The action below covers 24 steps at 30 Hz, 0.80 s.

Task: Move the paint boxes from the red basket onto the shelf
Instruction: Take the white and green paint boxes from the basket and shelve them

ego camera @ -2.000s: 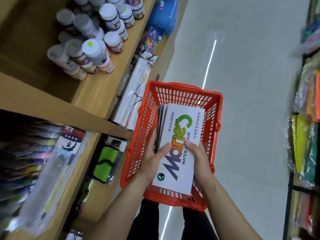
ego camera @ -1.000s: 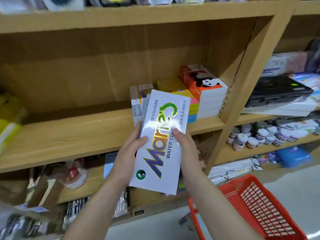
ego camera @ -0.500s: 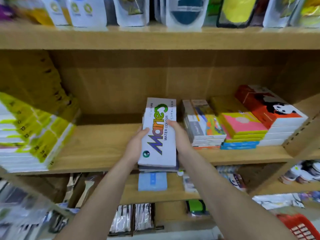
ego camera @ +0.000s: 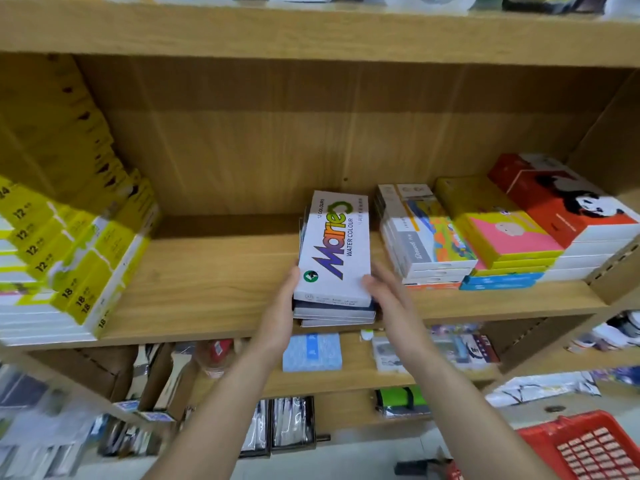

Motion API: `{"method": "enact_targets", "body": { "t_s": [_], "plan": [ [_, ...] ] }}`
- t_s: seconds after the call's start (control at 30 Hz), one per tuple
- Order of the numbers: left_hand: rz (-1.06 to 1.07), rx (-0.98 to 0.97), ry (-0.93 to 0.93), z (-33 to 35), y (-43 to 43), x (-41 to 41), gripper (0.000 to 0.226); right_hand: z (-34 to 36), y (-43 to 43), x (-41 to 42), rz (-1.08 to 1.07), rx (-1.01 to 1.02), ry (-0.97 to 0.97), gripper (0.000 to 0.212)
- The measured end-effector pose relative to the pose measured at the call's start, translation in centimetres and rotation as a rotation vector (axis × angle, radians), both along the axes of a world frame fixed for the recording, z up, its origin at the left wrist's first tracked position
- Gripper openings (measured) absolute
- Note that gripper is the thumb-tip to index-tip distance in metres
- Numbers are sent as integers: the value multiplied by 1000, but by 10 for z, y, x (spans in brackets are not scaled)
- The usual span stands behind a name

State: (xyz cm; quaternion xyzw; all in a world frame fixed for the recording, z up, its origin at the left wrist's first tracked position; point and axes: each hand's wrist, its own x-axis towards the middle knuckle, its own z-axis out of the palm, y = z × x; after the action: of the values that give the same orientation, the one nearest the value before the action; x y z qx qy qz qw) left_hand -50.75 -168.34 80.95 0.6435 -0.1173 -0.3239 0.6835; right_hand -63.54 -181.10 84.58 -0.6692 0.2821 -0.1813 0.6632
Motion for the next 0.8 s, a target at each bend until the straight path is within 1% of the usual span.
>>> {"method": "enact_targets", "body": {
  "t_s": [0.07, 0.13, 0.17, 0.23, 0.3, 0.4, 0.43, 0.47, 0.5, 0.6, 0.67, 0.73, 0.8],
  "plan": [
    [29, -5, 26, -2, -10, -2, 36, -6, 8, -3, 52, -40, 2, 32],
    [42, 14, 1, 4, -23, 2, 34, -8, -1, 6, 13, -63, 14, 45],
    [32, 22, -29, 7, -30, 6, 37, -6, -7, 12, -7, -60, 26, 49],
    [1, 24, -65, 11, -45, 13, 44, 0, -18, 24, -62, -46, 42, 44],
    [-52, 9, -56, 14, -54, 19, 49, 1, -24, 28, -164, -47, 26, 37],
    [-99, 46, -98, 10, -56, 25, 57, -16, -18, 9, -318, -171, 62, 29],
    [-100, 50, -101, 5, -53, 28, 56, -24, -14, -2, -323, -214, 65, 29],
    [-99, 59, -102, -1, -49, 31, 55, -34, -10, -14, -304, -263, 72, 34],
    [-123, 72, -139, -6, -42, 32, 56, -41, -9, -23, -261, -316, 78, 40],
    [-276, 164, -459, -13, -25, 23, 82, -48, -11, -33, -151, -448, 108, 46],
    [-277, 207, -570, -15, -26, 18, 87, -44, -15, -31, -155, -537, 124, 49],
    [-258, 292, -692, -13, -34, 14, 90, -43, -20, -32, -179, -621, 176, 53],
    [-258, 357, -757, -11, -42, 11, 91, -43, -23, -36, -200, -720, 237, 57]
  ]
}}
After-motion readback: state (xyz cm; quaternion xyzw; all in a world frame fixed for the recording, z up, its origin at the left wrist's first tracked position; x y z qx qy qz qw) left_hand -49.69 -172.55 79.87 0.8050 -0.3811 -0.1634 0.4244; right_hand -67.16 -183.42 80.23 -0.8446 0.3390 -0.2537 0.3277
